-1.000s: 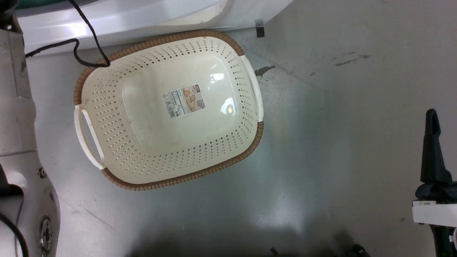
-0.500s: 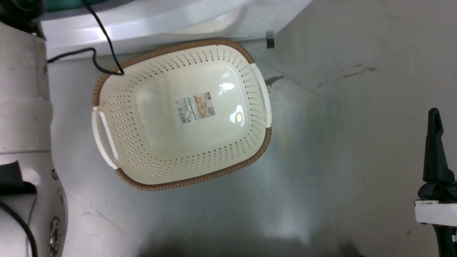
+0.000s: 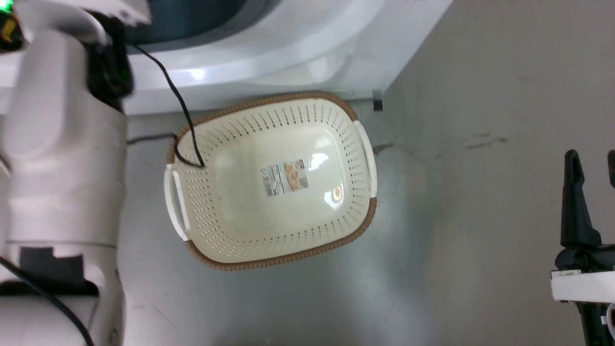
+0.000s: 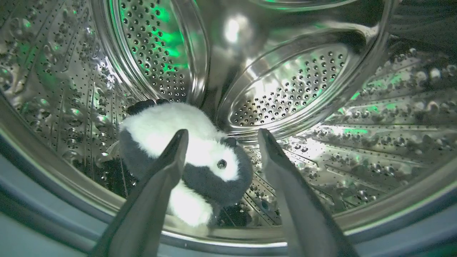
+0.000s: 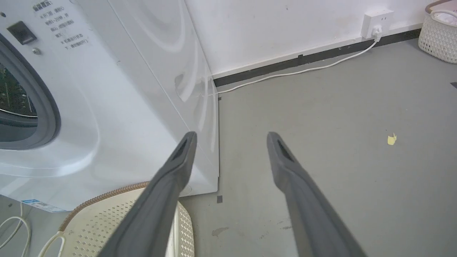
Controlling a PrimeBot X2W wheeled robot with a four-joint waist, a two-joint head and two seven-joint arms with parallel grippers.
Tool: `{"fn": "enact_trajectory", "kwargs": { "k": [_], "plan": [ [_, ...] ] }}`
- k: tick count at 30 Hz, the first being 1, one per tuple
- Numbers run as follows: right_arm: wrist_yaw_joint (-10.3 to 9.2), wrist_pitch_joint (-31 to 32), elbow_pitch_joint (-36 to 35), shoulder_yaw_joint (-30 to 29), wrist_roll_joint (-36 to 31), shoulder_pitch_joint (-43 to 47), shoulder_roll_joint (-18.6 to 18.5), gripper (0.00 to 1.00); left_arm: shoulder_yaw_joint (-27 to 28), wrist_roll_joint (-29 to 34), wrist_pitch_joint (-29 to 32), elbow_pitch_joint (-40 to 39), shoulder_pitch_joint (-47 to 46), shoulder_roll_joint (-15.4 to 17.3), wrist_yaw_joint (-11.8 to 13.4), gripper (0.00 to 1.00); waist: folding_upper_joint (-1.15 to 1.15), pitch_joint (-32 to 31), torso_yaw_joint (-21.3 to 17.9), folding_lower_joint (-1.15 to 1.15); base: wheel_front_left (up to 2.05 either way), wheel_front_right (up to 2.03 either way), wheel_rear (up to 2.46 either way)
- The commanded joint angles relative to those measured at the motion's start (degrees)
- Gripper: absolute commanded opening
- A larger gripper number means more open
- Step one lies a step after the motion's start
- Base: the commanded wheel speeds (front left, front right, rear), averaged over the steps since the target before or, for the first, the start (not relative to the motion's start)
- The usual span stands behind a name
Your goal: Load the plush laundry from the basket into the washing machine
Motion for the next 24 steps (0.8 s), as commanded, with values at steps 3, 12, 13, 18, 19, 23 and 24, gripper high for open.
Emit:
{"fn": "enact_trajectory", "kwargs": {
  "k": [3, 12, 13, 18, 19, 23, 24],
  "plan": [
    [-0.04, 0.46, 0.61, 0.45, -0.59, -0.26, 0.17, 1.0, -0.89, 1.86, -0.29, -0.99, 3.79, -1.35, -0.78, 1.0, 0.0, -3.54, 1.24, 0.0, 0.0, 0.0, 0.0],
    [-0.04, 0.63, 2.67, 1.65, -0.76, 0.5, 1.21, 1.0, -2.13, 4.63, -0.3, -1.26, 10.95, -3.4, -2.45, 1.0, 0.0, -9.66, 1.78, 0.0, 0.0, 0.0, 0.0],
    [-0.04, 0.56, 2.95, 1.79, -0.76, 0.61, 1.35, 1.0, -2.18, 4.78, -0.3, -1.22, 11.78, -3.66, -2.56, 1.0, 0.0, -10.33, 1.82, 0.0, 0.0, 0.0, 0.0],
    [-0.04, 0.17, 4.54, 2.42, -0.78, 1.39, 2.07, 1.0, -3.36, 5.91, -0.3, -0.54, 16.37, -4.72, -3.25, 1.0, 0.0, -14.11, 1.95, 0.0, 0.0, 0.0, 0.0],
    [-0.04, 0.17, 4.54, 2.42, -0.78, 1.39, 2.07, 1.0, -3.36, 5.91, -0.3, -0.54, 16.37, -4.72, -3.25, 1.0, 0.0, -14.11, 1.95, 0.0, 0.0, 0.0, 0.0],
    [-0.04, -0.05, 5.87, 2.53, -0.93, 2.39, 2.58, 1.0, -4.08, 6.48, -0.3, -0.08, 19.68, -5.04, -3.64, 1.0, 0.0, -17.25, 2.02, 0.0, 0.0, 0.0, 0.0],
    [-0.04, -0.11, 6.18, 2.6, -0.98, 2.63, 2.68, 1.0, -4.15, 6.55, -0.3, -0.11, 20.47, -5.1, -3.69, 1.0, 0.0, -18.03, 2.02, 0.0, 0.0, 0.0, 0.0]
  ]
}}
